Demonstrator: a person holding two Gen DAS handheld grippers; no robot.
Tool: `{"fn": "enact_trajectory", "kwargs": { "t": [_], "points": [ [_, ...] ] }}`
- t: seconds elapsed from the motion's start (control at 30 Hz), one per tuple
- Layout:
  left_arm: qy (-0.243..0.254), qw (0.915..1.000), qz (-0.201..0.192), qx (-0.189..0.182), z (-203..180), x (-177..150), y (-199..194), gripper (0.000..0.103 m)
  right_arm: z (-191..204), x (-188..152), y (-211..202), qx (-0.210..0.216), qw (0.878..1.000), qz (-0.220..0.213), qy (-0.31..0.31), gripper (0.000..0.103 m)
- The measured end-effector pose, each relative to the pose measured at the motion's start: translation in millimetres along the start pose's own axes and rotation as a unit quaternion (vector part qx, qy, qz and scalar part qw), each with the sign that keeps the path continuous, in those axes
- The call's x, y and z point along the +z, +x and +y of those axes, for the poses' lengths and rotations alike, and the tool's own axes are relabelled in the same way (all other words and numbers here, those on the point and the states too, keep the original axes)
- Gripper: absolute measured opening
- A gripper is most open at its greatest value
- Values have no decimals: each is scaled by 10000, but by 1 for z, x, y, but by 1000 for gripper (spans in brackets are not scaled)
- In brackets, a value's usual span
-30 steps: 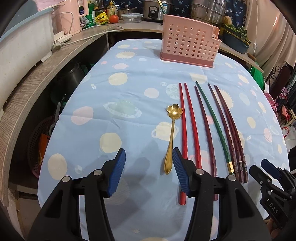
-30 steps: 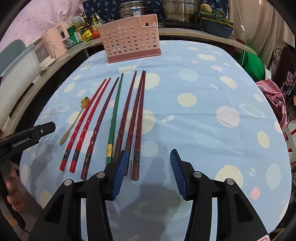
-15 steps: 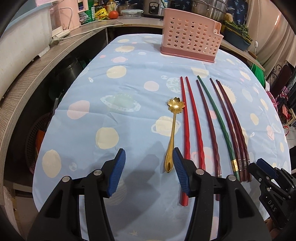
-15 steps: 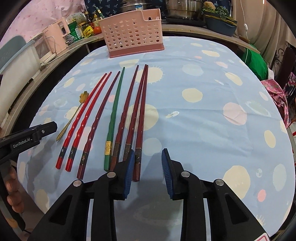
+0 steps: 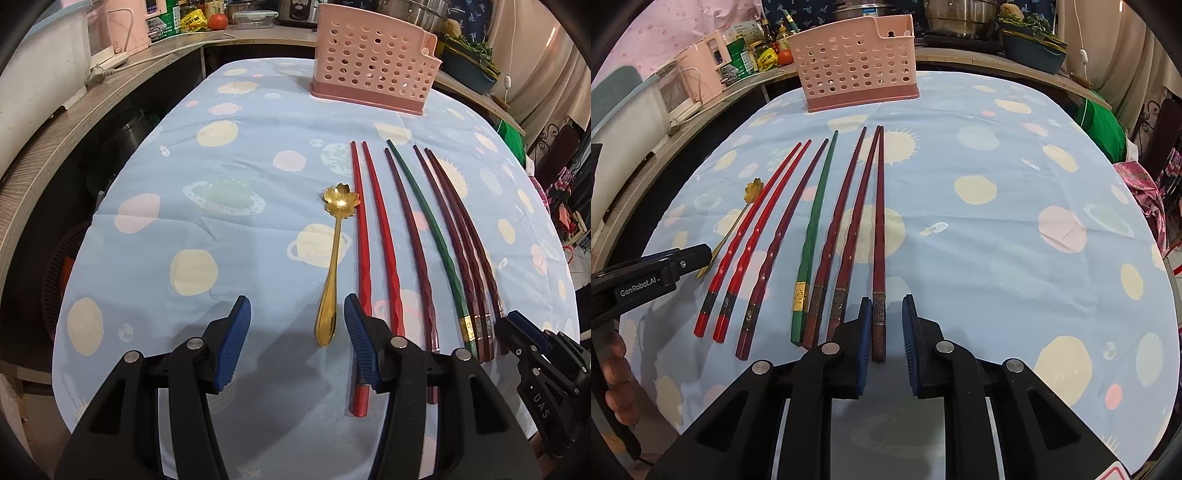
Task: Organize utensils
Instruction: 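Grasp a dark red chopstick with the right tool while the left tool moves to the gold spoon, then grasp the gold spoon by its handle with the left tool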
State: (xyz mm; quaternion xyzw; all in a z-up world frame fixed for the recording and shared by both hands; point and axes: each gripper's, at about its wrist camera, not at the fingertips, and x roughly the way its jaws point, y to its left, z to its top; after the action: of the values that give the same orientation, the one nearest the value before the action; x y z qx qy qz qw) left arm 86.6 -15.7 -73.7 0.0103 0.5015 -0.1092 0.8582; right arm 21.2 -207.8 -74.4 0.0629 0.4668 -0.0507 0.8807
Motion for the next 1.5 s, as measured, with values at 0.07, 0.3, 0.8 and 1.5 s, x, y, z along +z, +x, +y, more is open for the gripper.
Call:
{"fn": "enact_trajectory", "kwargs": {
  "t": [0.07, 0.3, 0.8, 1.5],
  "points": [
    [5, 10000, 29, -7, -1, 0, 3, 50, 0, 0, 0, -7, 10000, -2, -10, 15],
    [83, 10000, 3, 24, -4, 0, 8, 41, 0, 1, 1, -17, 10000, -3, -22, 16],
    [164, 9995, 0, -257, -4, -1, 0, 10, -1, 1, 0, 30, 10000, 27, 30, 7],
    [-21, 9971, -573, -492, 6, 27, -58, 0, -7, 25, -48, 199, 9978, -611, 193, 7]
  ]
}}
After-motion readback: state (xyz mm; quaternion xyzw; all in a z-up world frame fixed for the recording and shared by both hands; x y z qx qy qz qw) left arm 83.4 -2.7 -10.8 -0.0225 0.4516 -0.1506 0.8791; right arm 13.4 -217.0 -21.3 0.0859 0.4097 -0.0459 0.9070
